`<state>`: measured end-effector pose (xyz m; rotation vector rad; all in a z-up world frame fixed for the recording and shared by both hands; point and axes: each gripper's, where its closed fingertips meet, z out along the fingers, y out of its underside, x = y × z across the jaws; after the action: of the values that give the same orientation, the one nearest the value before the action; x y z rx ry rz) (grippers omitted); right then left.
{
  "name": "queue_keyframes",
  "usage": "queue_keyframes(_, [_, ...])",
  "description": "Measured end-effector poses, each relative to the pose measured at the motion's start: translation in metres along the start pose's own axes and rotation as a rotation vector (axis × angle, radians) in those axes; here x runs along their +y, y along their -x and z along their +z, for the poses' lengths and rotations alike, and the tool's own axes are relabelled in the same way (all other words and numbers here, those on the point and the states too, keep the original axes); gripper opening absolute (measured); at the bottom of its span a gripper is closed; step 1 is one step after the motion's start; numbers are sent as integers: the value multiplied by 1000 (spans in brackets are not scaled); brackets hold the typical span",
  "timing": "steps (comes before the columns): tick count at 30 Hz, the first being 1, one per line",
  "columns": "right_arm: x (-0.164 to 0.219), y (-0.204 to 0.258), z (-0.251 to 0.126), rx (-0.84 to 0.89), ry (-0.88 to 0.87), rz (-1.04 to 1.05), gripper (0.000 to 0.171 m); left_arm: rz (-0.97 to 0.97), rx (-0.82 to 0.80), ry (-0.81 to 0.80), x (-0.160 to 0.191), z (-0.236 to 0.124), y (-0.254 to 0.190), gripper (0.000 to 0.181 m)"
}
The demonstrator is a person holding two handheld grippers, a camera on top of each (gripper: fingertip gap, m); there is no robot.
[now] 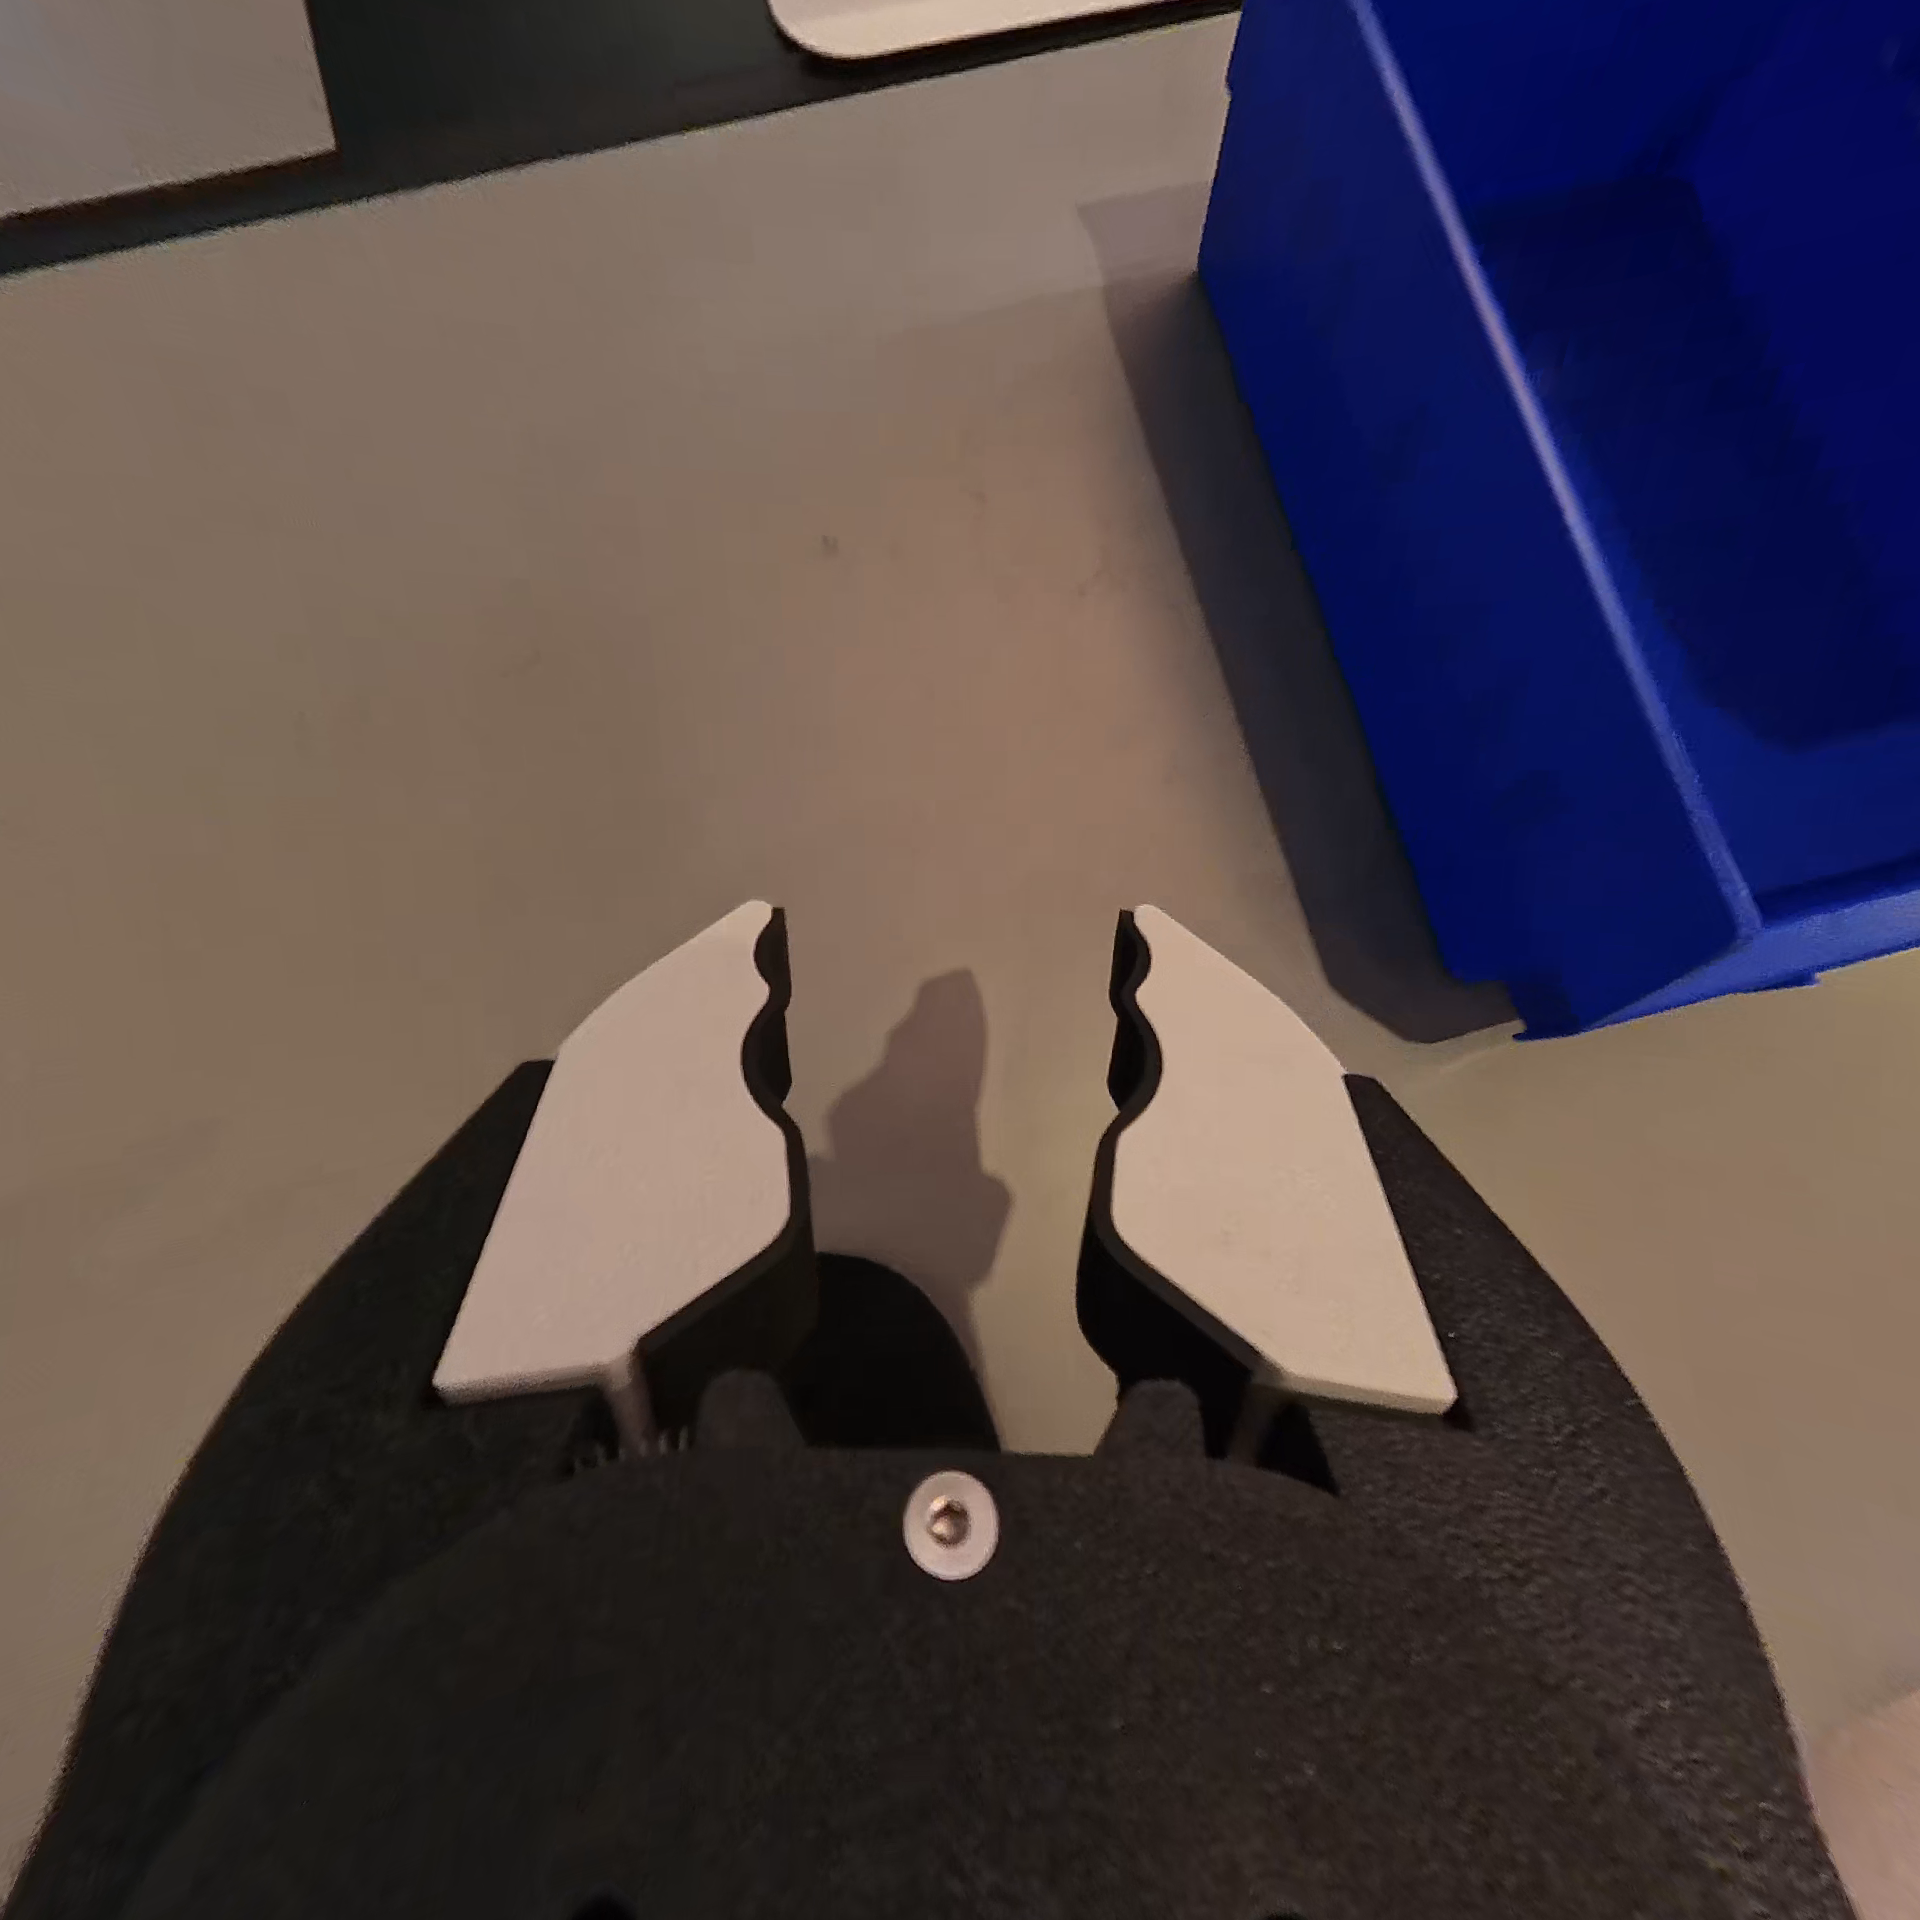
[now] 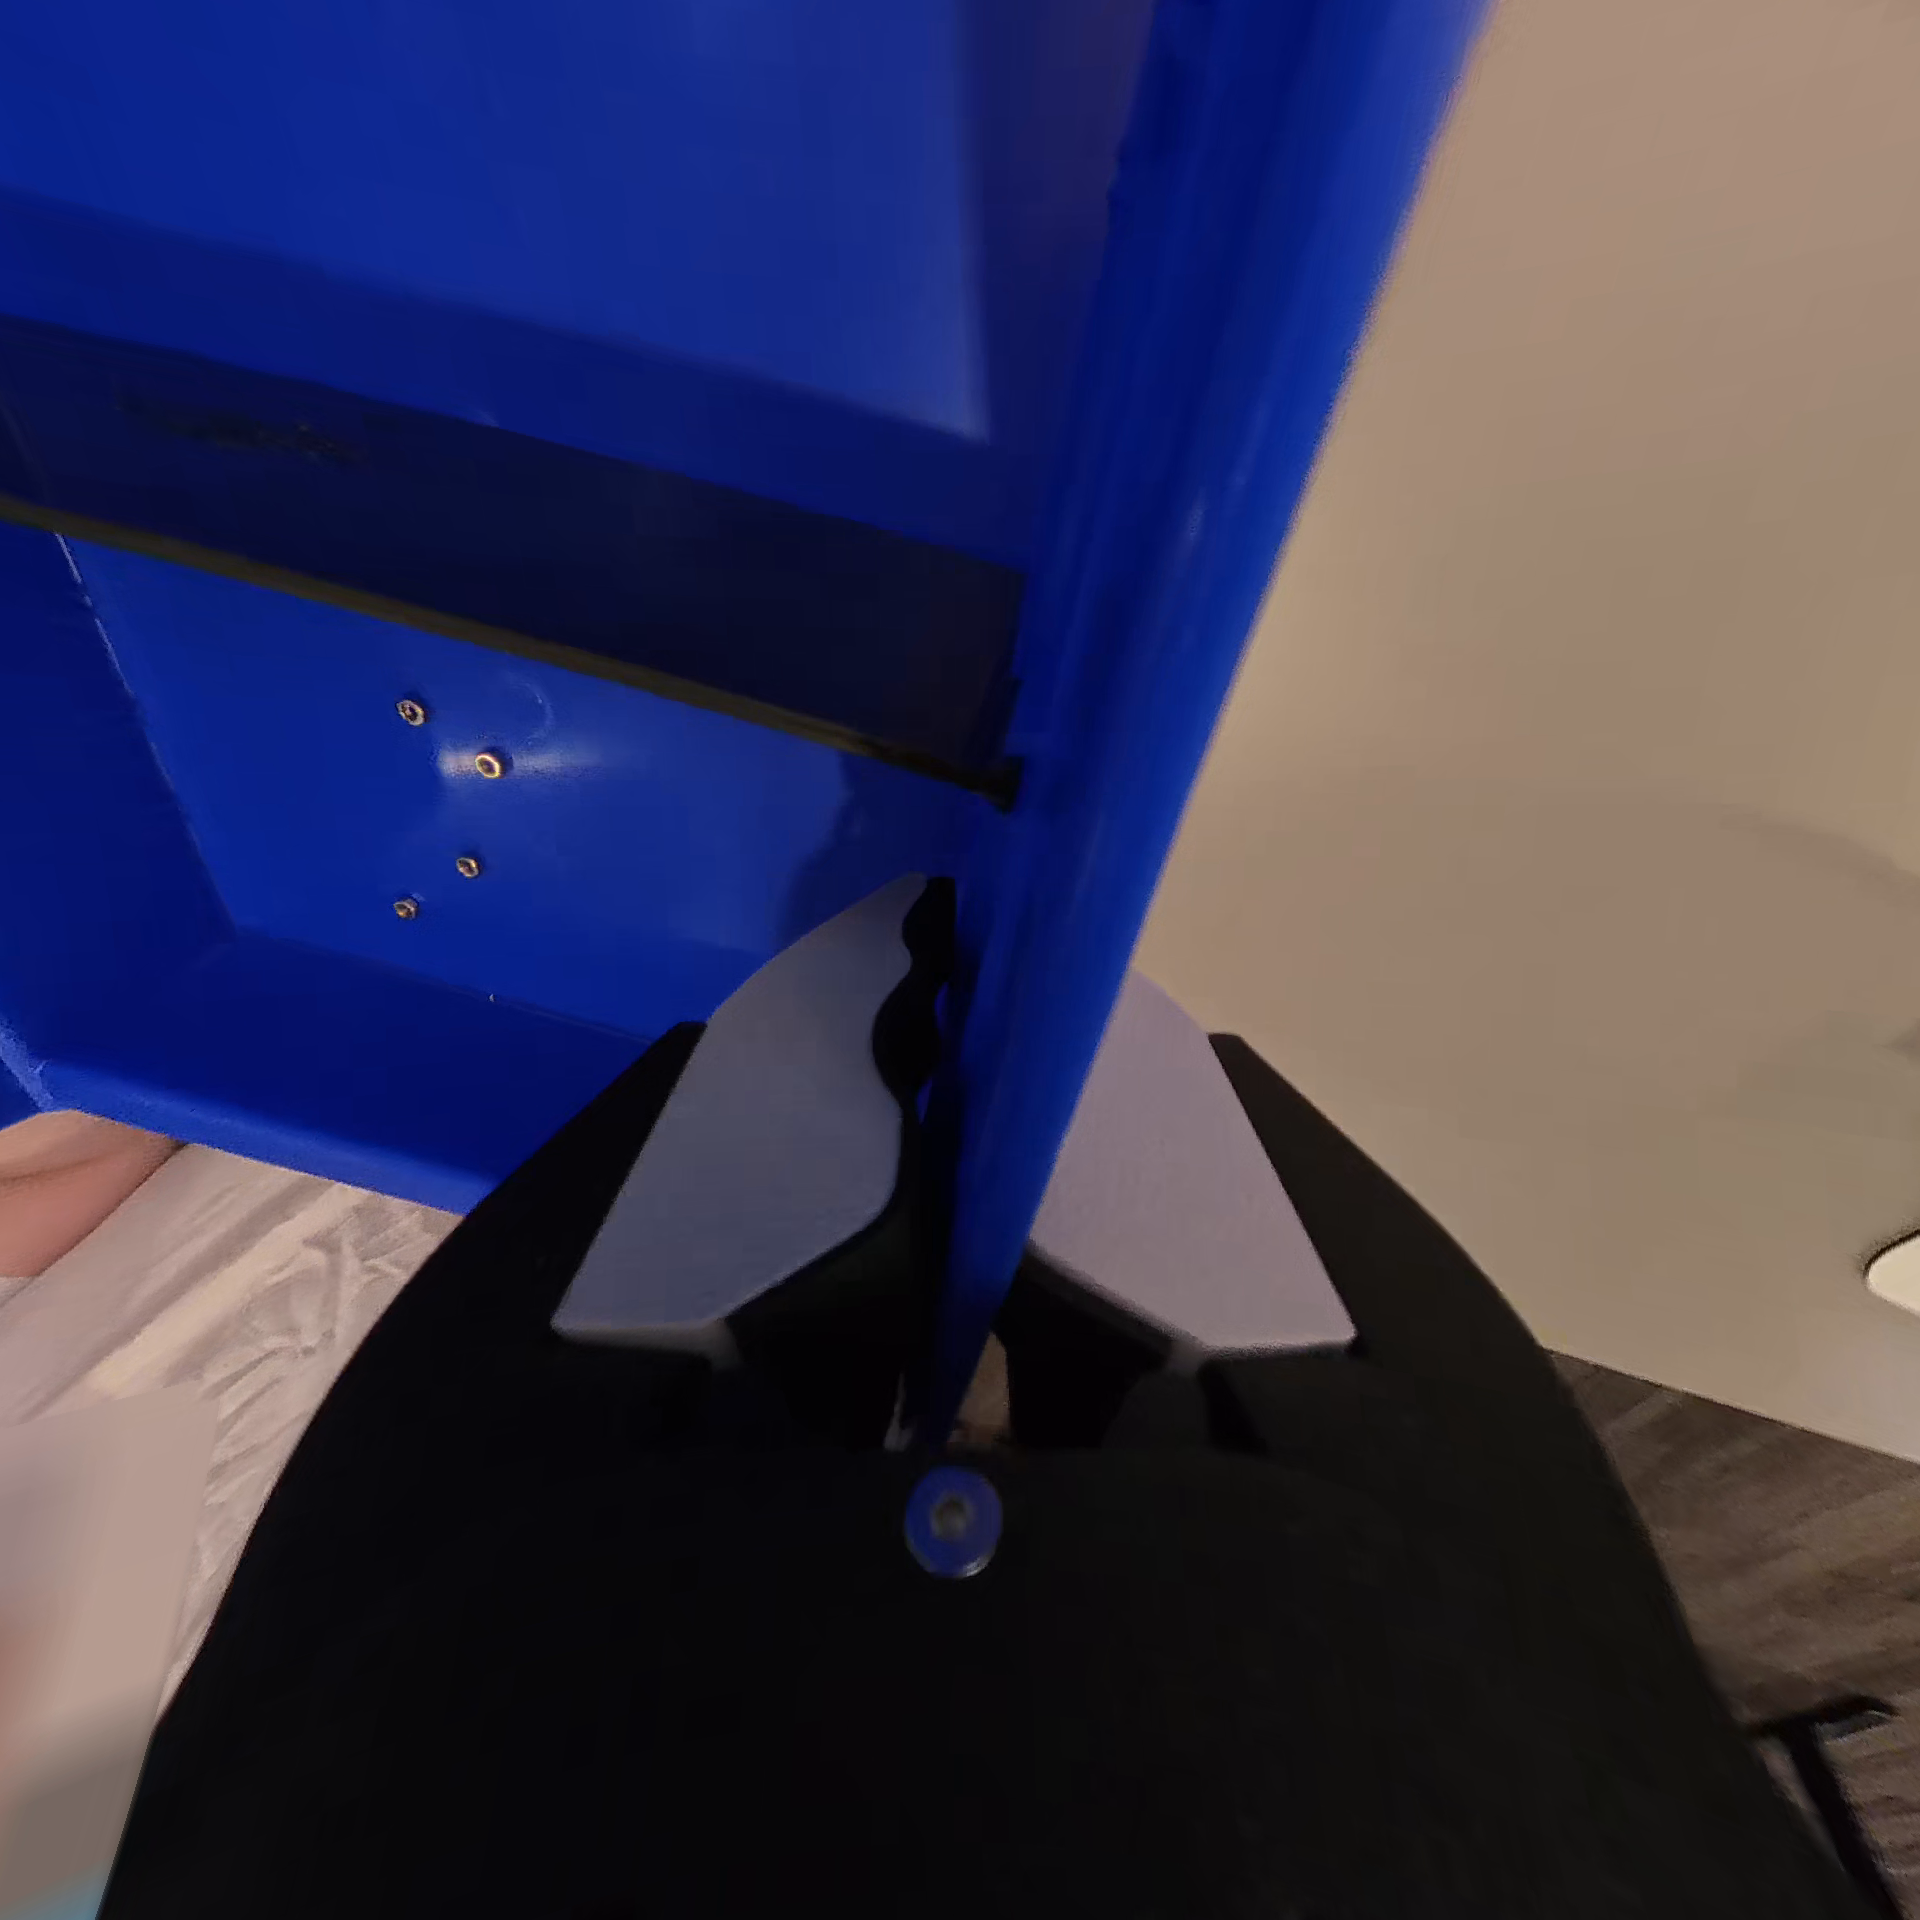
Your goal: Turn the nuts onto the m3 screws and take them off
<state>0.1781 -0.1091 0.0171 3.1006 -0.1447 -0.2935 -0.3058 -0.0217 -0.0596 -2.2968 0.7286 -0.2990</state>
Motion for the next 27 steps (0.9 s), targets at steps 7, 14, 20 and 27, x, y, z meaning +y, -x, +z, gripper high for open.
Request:
queue_keyframes(7, [-60,124,27,-32,64,-255,4,-64,-58,3,23,-21,34,59])
queue_keyframes(14, [-106,260,70,-76,125,-488,4,-172,-147,-12,51,-57,89,58])
queue_keyframes(20, [-133,359,105,-83,144,-627,4,-254,-254,-28,77,-93,135,58])
queue_keyframes(27, [-154,431,155,-100,140,-646,4,-305,-329,-20,100,-116,162,58])
